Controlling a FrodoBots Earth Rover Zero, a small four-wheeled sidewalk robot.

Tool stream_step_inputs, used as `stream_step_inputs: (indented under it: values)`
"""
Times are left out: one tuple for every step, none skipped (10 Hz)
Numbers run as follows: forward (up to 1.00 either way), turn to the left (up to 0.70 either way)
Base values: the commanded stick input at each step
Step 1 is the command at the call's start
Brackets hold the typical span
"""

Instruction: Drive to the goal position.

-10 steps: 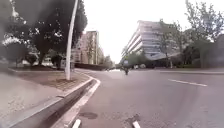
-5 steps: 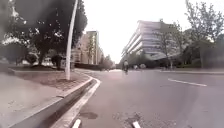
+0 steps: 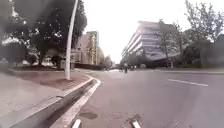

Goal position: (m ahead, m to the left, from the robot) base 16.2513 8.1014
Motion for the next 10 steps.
stream_step_inputs:
  values:
    - [0.70, 0.00]
    - [0.70, 0.00]
    - [0.70, 0.00]
    - [0.70, 0.00]
    - [0.70, 0.00]
    - [0.70, 0.00]
    - [0.70, 0.00]
    - [0.70, 0.00]
    - [0.70, 0.00]
    - [0.70, 0.00]
